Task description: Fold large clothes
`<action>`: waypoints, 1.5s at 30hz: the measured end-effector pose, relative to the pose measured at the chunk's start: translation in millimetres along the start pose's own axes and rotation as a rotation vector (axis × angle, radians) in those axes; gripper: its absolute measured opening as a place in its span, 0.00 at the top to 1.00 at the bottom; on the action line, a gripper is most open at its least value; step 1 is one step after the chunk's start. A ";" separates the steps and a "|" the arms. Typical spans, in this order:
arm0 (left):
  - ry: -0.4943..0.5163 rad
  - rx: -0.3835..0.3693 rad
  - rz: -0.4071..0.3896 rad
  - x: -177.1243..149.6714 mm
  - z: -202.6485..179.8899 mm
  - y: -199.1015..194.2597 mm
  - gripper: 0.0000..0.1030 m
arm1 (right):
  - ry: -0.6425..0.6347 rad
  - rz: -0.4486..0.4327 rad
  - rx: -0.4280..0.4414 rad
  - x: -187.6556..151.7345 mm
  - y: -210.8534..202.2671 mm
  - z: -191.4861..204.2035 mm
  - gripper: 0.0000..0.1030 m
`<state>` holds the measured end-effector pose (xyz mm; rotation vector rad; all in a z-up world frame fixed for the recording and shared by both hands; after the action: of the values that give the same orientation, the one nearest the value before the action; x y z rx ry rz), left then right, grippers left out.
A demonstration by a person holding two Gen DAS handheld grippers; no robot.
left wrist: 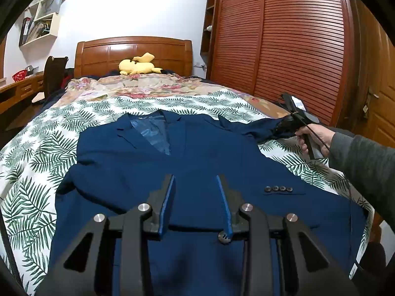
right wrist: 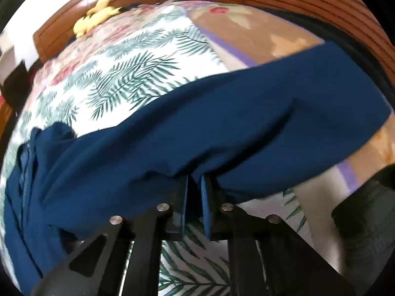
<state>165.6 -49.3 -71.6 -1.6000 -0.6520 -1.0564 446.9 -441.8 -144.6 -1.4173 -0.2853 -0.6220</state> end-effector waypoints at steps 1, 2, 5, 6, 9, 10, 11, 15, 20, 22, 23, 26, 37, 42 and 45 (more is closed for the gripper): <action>0.002 0.001 0.000 -0.2 0.1 0.2 0.68 | -0.034 -0.028 0.004 0.4 -7.1 7.0 1.00; 0.005 0.002 0.000 0.0 -0.4 0.3 0.68 | -0.060 -0.064 0.008 1.8 -16.2 14.2 1.00; 0.008 0.006 0.003 0.1 -0.3 1.2 0.68 | -0.139 -0.164 0.044 2.3 -52.8 39.9 1.00; 0.009 0.006 0.003 0.2 -0.4 1.1 0.68 | -0.169 -0.192 0.068 1.1 -67.1 50.7 1.00; 0.015 0.015 0.003 1.2 -1.2 1.3 0.68 | -0.236 -0.230 0.130 -5.6 -98.9 80.7 1.00; 0.015 0.016 0.002 1.4 -0.7 1.2 0.68 | -0.266 -0.240 0.162 -10.1 -112.5 93.4 1.00; 0.015 0.017 0.002 1.4 -0.8 1.0 0.68 | -0.291 -0.246 0.186 -15.3 -121.7 105.5 1.00; 0.017 0.020 0.003 0.8 -1.3 1.4 0.68 | -0.417 -0.248 0.294 -53.6 -160.4 157.5 1.00; 0.023 0.032 0.008 0.0 -1.3 2.8 0.68 | -0.531 -0.181 0.358 -106.1 -174.5 195.7 1.00; 0.024 0.030 0.010 -0.6 -1.8 3.3 0.68 | -0.552 -0.146 0.337 -119.6 -172.1 201.4 1.00; 0.026 0.030 0.010 -0.6 -2.2 3.1 0.68 | -0.569 -0.143 0.322 -124.5 -173.0 203.9 1.00; 0.025 0.025 0.010 -0.4 -3.1 2.8 0.68 | -0.593 -0.170 0.313 -127.1 -184.1 204.0 0.78; 0.028 0.018 0.011 0.2 -4.3 2.9 0.68 | -0.481 -0.249 0.127 -76.0 -167.7 156.3 0.42; 0.030 0.018 0.014 -0.2 -5.6 3.8 0.68 | -0.401 -0.201 0.031 -60.1 -126.5 117.9 0.41; 0.032 0.018 0.016 -0.7 -6.4 4.3 0.68 | -0.373 -0.152 -0.005 -57.5 -101.6 97.1 0.40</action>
<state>166.9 -56.5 -73.9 -1.5672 -0.6247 -1.0603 360.6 -337.2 -76.5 -1.5217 -0.6916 -0.4770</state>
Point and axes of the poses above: each gripper's, at about its wrist camera, not at the fingertips, and y roughly the way its jaws point, z to its left, x to its top, the point moved 5 cm from there along y, roughly the way its jaws point, and after that the axes turned 5 degrees about y, right-handed, at the moved point
